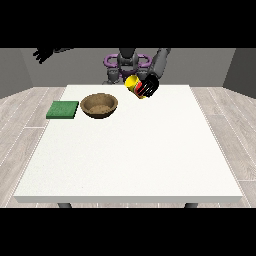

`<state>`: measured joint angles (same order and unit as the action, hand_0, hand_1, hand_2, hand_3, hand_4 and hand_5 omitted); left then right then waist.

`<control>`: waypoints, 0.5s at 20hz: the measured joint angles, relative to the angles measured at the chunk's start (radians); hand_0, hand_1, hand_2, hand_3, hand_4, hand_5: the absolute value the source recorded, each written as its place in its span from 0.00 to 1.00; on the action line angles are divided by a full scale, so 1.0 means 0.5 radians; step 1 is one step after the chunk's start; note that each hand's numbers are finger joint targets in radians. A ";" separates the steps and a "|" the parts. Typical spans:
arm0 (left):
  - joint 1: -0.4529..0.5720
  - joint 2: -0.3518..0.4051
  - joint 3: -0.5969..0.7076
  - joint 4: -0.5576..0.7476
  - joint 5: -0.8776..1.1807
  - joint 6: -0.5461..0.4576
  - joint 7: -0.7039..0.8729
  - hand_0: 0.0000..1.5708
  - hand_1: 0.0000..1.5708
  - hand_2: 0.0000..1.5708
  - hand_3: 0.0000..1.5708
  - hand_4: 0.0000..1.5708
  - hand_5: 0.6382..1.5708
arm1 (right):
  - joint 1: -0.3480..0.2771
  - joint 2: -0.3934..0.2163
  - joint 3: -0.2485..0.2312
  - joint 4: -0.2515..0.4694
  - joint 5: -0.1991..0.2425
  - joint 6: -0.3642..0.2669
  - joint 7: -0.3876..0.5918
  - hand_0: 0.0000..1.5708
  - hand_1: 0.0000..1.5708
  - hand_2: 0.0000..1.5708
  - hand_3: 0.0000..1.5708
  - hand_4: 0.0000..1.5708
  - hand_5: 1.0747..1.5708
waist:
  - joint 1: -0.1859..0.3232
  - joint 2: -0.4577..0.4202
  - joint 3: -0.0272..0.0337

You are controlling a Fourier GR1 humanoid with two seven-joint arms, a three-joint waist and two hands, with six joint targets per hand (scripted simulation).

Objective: Pick the cup and pour the ball into the bowl, then pick the bowl and place it on the pad

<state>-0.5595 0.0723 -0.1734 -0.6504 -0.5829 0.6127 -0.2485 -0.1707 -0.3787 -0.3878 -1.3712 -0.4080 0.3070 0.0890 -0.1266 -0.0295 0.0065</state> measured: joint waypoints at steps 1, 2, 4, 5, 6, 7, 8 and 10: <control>-0.042 0.010 -0.063 0.035 -0.105 0.020 0.100 0.87 0.87 1.00 1.00 0.92 0.97 | 0.010 0.007 0.000 0.027 0.006 0.002 -0.008 0.00 0.00 0.00 0.05 0.43 0.98 | 0.006 -0.031 0.001; -0.097 0.008 -0.123 0.066 -0.205 0.030 0.206 0.87 0.87 1.00 1.00 0.93 0.96 | 0.013 0.008 -0.005 0.059 0.016 -0.003 -0.021 0.00 0.00 0.00 0.06 0.43 0.98 | 0.018 -0.047 0.001; -0.200 -0.015 -0.233 0.146 -0.397 0.038 0.426 0.87 0.87 1.00 1.00 0.93 0.96 | 0.014 0.009 -0.006 0.105 0.020 0.006 -0.031 0.00 0.00 0.00 0.05 0.44 0.98 | 0.016 -0.078 -0.001; -0.256 -0.038 -0.283 0.179 -0.482 0.022 0.539 0.87 0.87 1.00 1.00 0.93 0.96 | 0.017 -0.002 -0.013 0.136 0.016 0.026 -0.038 0.00 0.00 0.00 0.00 0.44 0.98 | 0.021 -0.095 -0.001; -0.286 -0.061 -0.341 0.189 -0.546 -0.003 0.641 0.87 0.87 1.00 1.00 0.93 0.96 | 0.012 -0.022 -0.031 0.179 0.003 0.043 -0.033 0.00 0.00 0.00 0.00 0.44 0.98 | 0.035 -0.118 -0.003; -0.328 -0.078 -0.373 0.198 -0.601 -0.025 0.726 0.87 0.87 1.00 1.00 0.93 0.96 | 0.018 -0.040 -0.049 0.214 -0.010 0.080 -0.059 0.00 0.00 0.00 0.00 0.44 0.98 | 0.038 -0.111 -0.004; -0.369 -0.086 -0.390 0.206 -0.650 -0.046 0.794 0.87 0.87 1.00 1.00 0.93 0.96 | 0.031 -0.049 -0.057 0.237 -0.018 0.114 -0.078 0.00 0.00 0.00 0.00 0.43 0.97 | 0.036 -0.104 -0.006; -0.474 -0.108 -0.458 0.201 -0.737 -0.111 0.959 0.85 0.85 1.00 1.00 0.94 0.96 | -0.013 -0.075 -0.071 0.300 -0.030 0.150 -0.104 0.00 0.00 0.00 0.08 0.45 0.98 | 0.033 -0.074 -0.007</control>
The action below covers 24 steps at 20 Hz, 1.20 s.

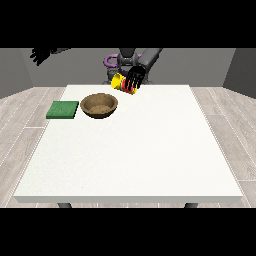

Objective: Pick the cup and pour the ball into the bowl, then pick the bowl and place it on the pad

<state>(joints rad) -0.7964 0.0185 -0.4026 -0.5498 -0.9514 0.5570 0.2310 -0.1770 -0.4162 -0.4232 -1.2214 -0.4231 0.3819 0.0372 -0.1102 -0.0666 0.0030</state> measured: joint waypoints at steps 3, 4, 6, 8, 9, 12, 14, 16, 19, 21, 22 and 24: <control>-0.140 -0.019 -0.133 -0.001 -0.143 -0.105 0.260 0.86 0.86 1.00 1.00 0.87 0.99 | -0.053 0.007 0.019 0.066 0.011 0.019 -0.025 0.00 0.00 0.00 0.08 0.44 0.97 | -0.030 0.023 -0.001; -0.180 -0.023 -0.158 0.017 -0.194 -0.142 0.324 0.87 0.87 1.00 1.00 0.84 0.99 | -0.054 0.016 0.027 0.069 0.012 0.026 -0.031 0.00 0.00 0.00 0.10 0.44 0.97 | -0.042 0.019 -0.002; -0.279 -0.021 -0.233 0.049 -0.312 -0.227 0.441 0.95 0.95 1.00 1.00 0.76 0.99 | -0.085 0.023 0.046 0.086 0.034 0.012 -0.034 0.00 0.00 0.00 0.16 0.44 0.97 | -0.037 0.025 -0.002; -0.354 -0.027 -0.310 0.081 -0.429 -0.304 0.567 0.92 0.92 1.00 1.00 0.69 1.00 | -0.123 0.019 0.053 0.098 0.037 0.004 -0.024 0.00 0.00 0.00 0.19 0.45 0.97 | -0.056 0.029 -0.003; -0.383 -0.029 -0.363 0.068 -0.466 -0.375 0.624 0.89 0.89 1.00 1.00 0.66 1.00 | -0.132 0.036 0.064 0.118 0.053 -0.004 -0.042 0.00 0.00 0.00 0.17 0.44 0.97 | -0.063 0.019 -0.003; -0.437 -0.033 -0.473 0.071 -0.583 -0.543 0.718 0.39 0.39 0.95 0.98 0.65 1.00 | -0.140 0.059 0.087 0.138 0.074 -0.017 -0.050 0.00 0.00 0.00 0.19 0.44 0.97 | -0.079 -0.002 -0.004; -0.459 -0.034 -0.542 0.044 -0.629 -0.663 0.767 0.17 0.17 0.80 0.99 0.66 1.00 | -0.177 0.086 0.120 0.132 0.089 -0.030 -0.045 0.00 0.00 0.00 0.21 0.44 0.96 | -0.114 0.009 -0.004; -0.462 -0.035 -0.618 -0.028 -0.653 -0.799 0.815 0.21 0.21 0.81 1.00 0.69 1.00 | -0.203 0.100 0.134 0.159 0.095 -0.020 -0.066 0.00 0.00 0.00 0.21 0.44 0.96 | -0.139 0.020 -0.004; -0.430 -0.037 -0.697 -0.137 -0.678 -0.966 0.794 0.00 0.00 0.73 1.00 0.71 1.00 | -0.184 0.106 0.132 0.194 0.116 -0.029 -0.105 0.00 0.00 0.00 0.11 0.45 0.96 | -0.115 -0.007 -0.005; -0.421 -0.036 -0.730 -0.218 -0.701 -1.052 0.811 0.00 0.00 0.67 0.98 0.70 1.00 | -0.205 0.087 0.123 0.220 0.123 -0.028 -0.124 0.00 0.00 0.00 0.11 0.45 0.96 | -0.101 0.018 -0.004; -0.412 -0.037 -0.737 -0.255 -0.718 -1.073 0.797 0.00 0.00 0.70 0.98 0.71 1.00 | -0.210 0.068 0.104 0.240 0.121 -0.031 -0.136 0.00 0.00 0.00 0.11 0.45 0.96 | -0.073 0.024 -0.005; -0.396 -0.036 -0.688 -0.326 -0.709 -1.059 0.781 0.20 0.20 0.95 0.98 0.70 1.00 | -0.181 0.054 0.081 0.269 0.122 -0.038 -0.151 0.00 0.00 0.00 0.11 0.45 0.96 | -0.013 0.001 -0.006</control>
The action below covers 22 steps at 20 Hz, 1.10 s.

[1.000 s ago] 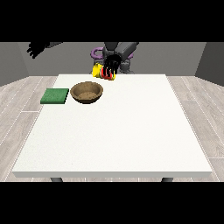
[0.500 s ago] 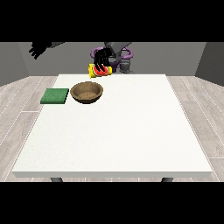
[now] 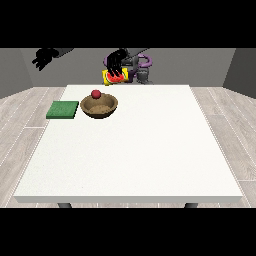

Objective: Pick the cup and pour the ball into the bowl, then pick the bowl and place it on the pad

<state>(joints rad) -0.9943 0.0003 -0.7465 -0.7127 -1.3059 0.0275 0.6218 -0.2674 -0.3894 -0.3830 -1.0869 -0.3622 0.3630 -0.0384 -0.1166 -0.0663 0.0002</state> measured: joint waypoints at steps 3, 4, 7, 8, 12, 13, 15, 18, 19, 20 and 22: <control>0.025 0.091 0.182 -0.122 0.133 0.155 -0.069 0.66 0.66 1.00 0.92 0.81 1.00 | 0.024 -0.043 -0.043 0.017 -0.015 0.000 0.002 0.00 0.00 0.00 0.09 0.46 0.95 | 0.075 -0.021 -0.002; 0.064 0.118 0.255 -0.174 0.211 0.219 -0.113 0.66 0.66 0.96 0.73 0.84 0.99 | 0.043 -0.048 -0.053 0.018 -0.013 -0.011 0.002 0.00 0.00 0.00 0.11 0.47 0.96 | 0.109 -0.037 -0.003; 0.146 0.192 0.515 -0.329 0.494 0.380 -0.273 0.40 0.40 0.60 0.43 0.82 0.97 | 0.041 -0.066 -0.087 0.017 -0.017 -0.066 0.024 0.00 0.00 0.00 0.08 0.49 0.98 | 0.220 -0.036 -0.009; 0.167 0.207 0.617 -0.388 0.609 0.417 -0.317 0.27 0.27 0.09 0.01 0.78 0.96 | 0.054 -0.066 -0.095 0.022 -0.012 -0.083 0.023 0.00 0.00 0.00 0.07 0.50 0.97 | 0.257 -0.045 -0.013; 0.207 0.205 1.034 -0.616 1.122 0.484 -0.495 0.00 0.00 0.00 0.00 0.71 1.00 | 0.058 -0.031 -0.103 0.026 0.015 -0.171 0.009 0.00 0.00 0.00 0.00 0.50 0.97 | 0.395 -0.022 -0.023; 0.215 0.201 1.137 -0.668 1.259 0.476 -0.537 0.00 0.00 0.00 0.00 0.70 1.00 | 0.056 -0.021 -0.104 0.026 0.019 -0.192 0.006 0.00 0.00 0.00 0.00 0.50 0.97 | 0.424 -0.013 -0.025; 0.217 0.195 1.333 -0.758 1.535 0.417 -0.609 0.00 0.00 0.00 0.00 0.67 1.00 | 0.062 0.006 -0.103 0.035 0.035 -0.231 -0.009 0.00 0.00 0.00 0.00 0.49 0.97 | 0.476 0.026 -0.024; 0.210 0.257 1.591 -0.860 1.923 0.220 -0.722 0.00 0.00 0.00 0.00 0.67 1.00 | 0.087 0.072 -0.110 0.060 0.046 -0.286 -0.063 0.00 0.00 0.00 0.00 0.46 0.99 | 0.556 0.088 -0.017; 0.209 0.285 1.666 -0.884 2.042 0.138 -0.746 0.00 0.00 0.00 0.00 0.67 0.99 | 0.097 0.097 -0.110 0.071 0.052 -0.308 -0.083 0.00 0.00 0.00 0.00 0.46 0.99 | 0.583 0.101 -0.015; 0.216 0.322 1.739 -0.900 2.153 0.054 -0.777 0.00 0.00 0.00 0.00 0.67 0.99 | 0.102 0.123 -0.114 0.078 0.052 -0.331 -0.102 0.00 0.00 0.00 0.00 0.46 0.99 | 0.610 0.120 -0.013; 0.219 0.405 1.871 -0.917 2.346 -0.104 -0.817 0.00 0.00 0.00 0.00 0.67 0.99 | 0.103 0.155 -0.118 0.098 0.056 -0.350 -0.147 0.00 0.00 0.00 0.00 0.47 0.99 | 0.649 0.172 -0.009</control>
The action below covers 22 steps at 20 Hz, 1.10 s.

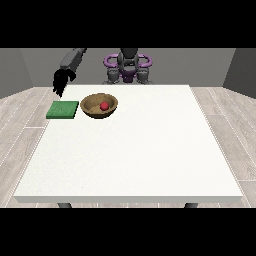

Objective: Pick the cup and pour the ball into the bowl, then pick the bowl and place it on the pad

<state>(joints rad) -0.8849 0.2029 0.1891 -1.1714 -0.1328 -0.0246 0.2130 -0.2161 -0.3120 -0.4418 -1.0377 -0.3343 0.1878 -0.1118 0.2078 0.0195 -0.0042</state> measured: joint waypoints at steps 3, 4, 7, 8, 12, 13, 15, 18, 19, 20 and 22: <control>-0.005 0.148 0.154 0.000 0.209 -0.209 -0.047 0.00 0.00 0.00 0.00 0.67 0.98 | -0.024 0.068 0.011 0.044 0.014 -0.028 -0.101 0.00 0.00 0.00 0.00 0.47 0.99 | 0.030 0.101 0.004; 0.002 0.183 0.186 -0.002 0.259 -0.261 -0.051 0.00 0.00 0.00 0.00 0.67 0.99 | -0.044 0.088 0.011 0.076 0.016 -0.041 -0.129 0.00 0.00 0.00 0.00 0.47 0.99 | 0.037 0.125 0.005; 0.017 0.307 0.285 0.003 0.390 -0.397 -0.051 0.00 0.00 0.00 0.00 0.63 0.99 | -0.087 0.135 0.031 0.174 0.032 -0.039 -0.232 0.00 0.00 0.00 0.00 0.44 0.99 | 0.023 0.194 0.008; 0.023 0.337 0.312 0.003 0.425 -0.418 -0.037 0.00 0.00 0.00 0.00 0.62 0.98 | -0.108 0.147 0.045 0.213 0.047 -0.050 -0.250 0.00 0.00 0.00 0.00 0.41 0.98 | 0.010 0.198 0.008; 0.109 0.447 0.379 -0.039 0.530 -0.510 -0.010 0.00 0.00 0.00 0.00 0.64 0.96 | -0.193 0.164 0.078 0.389 0.078 -0.046 -0.337 0.00 0.00 0.00 0.00 0.37 0.98 | -0.021 0.204 0.009; 0.121 0.502 0.416 -0.019 0.556 -0.538 -0.013 0.00 0.00 0.00 0.00 0.64 0.96 | -0.207 0.173 0.097 0.401 0.083 -0.034 -0.343 0.00 0.00 0.00 0.00 0.36 0.98 | -0.054 0.207 0.009; 0.167 0.540 0.446 -0.025 0.594 -0.564 -0.033 0.00 0.00 0.00 0.00 0.64 0.96 | -0.243 0.183 0.111 0.469 0.096 -0.032 -0.399 0.00 0.00 0.00 0.00 0.35 0.97 | -0.080 0.229 0.009; 0.216 0.540 0.435 -0.106 0.624 -0.559 -0.015 0.00 0.00 0.00 0.00 0.65 0.97 | -0.306 0.161 0.105 0.615 0.106 -0.018 -0.475 0.00 0.00 0.00 0.00 0.33 0.96 | -0.077 0.252 0.009; 0.213 0.558 0.442 -0.123 0.642 -0.575 -0.025 0.00 0.00 0.00 0.00 0.65 0.96 | -0.321 0.171 0.108 0.638 0.117 -0.018 -0.546 0.00 0.00 0.00 0.00 0.32 0.96 | -0.068 0.286 0.005; 0.219 0.567 0.442 -0.156 0.660 -0.586 -0.017 0.00 0.00 0.00 0.00 0.65 0.96 | -0.340 0.149 0.091 0.677 0.110 -0.002 -0.589 0.00 0.00 0.00 0.00 0.32 0.96 | -0.051 0.306 0.000; 0.217 0.586 0.454 -0.198 0.690 -0.579 0.001 0.00 0.00 0.00 0.00 0.65 0.96 | -0.372 0.138 0.088 0.729 0.110 0.026 -0.661 0.00 0.00 0.00 0.00 0.30 0.96 | -0.050 0.335 -0.011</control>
<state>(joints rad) -0.7763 0.4961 0.4160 -1.2705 0.2122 -0.3140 0.2136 -0.4020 -0.2427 -0.3979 -0.6734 -0.2791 0.2008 -0.4421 0.1830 0.1871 -0.0095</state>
